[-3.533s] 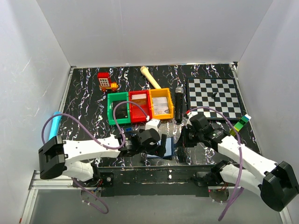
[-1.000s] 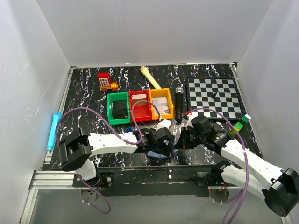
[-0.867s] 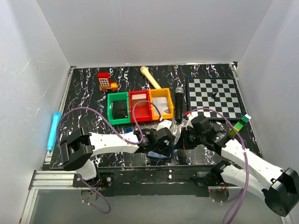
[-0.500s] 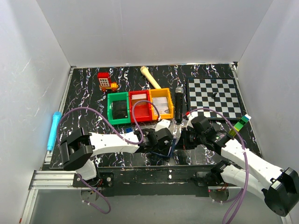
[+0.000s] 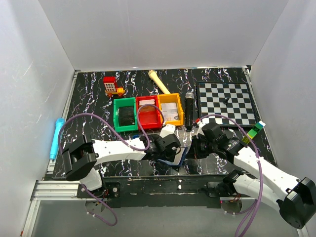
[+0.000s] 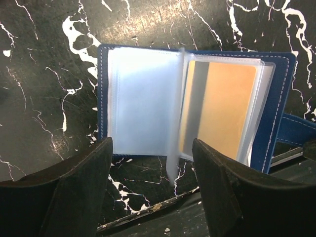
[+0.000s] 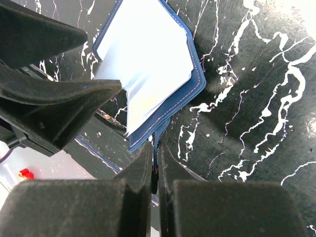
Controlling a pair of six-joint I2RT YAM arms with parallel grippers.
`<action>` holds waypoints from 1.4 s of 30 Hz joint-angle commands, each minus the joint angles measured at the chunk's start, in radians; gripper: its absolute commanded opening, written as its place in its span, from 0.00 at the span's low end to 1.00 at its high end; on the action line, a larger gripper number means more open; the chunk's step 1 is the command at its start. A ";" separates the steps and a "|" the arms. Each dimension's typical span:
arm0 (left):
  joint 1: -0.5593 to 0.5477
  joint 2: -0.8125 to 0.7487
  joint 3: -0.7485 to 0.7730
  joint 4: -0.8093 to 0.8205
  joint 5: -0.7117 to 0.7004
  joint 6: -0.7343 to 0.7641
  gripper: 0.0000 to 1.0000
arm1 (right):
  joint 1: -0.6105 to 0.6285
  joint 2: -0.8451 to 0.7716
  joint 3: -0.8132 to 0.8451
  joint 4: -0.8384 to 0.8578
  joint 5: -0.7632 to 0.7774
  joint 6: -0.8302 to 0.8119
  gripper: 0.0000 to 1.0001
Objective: Take the credit cards out of the card holder
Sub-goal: Remove the credit card from the card holder.
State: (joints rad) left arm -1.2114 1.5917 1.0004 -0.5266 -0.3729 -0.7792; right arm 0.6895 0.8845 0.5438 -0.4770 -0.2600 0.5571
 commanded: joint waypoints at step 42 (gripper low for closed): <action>0.012 0.060 0.090 0.178 0.154 0.176 0.73 | 0.002 0.103 0.235 -0.195 0.059 -0.217 0.01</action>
State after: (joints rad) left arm -1.2034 1.6596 1.0557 -0.3183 -0.1680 -0.5930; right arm 0.6895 0.9894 0.7372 -0.6792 -0.1867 0.3603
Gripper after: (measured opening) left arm 0.741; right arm 0.057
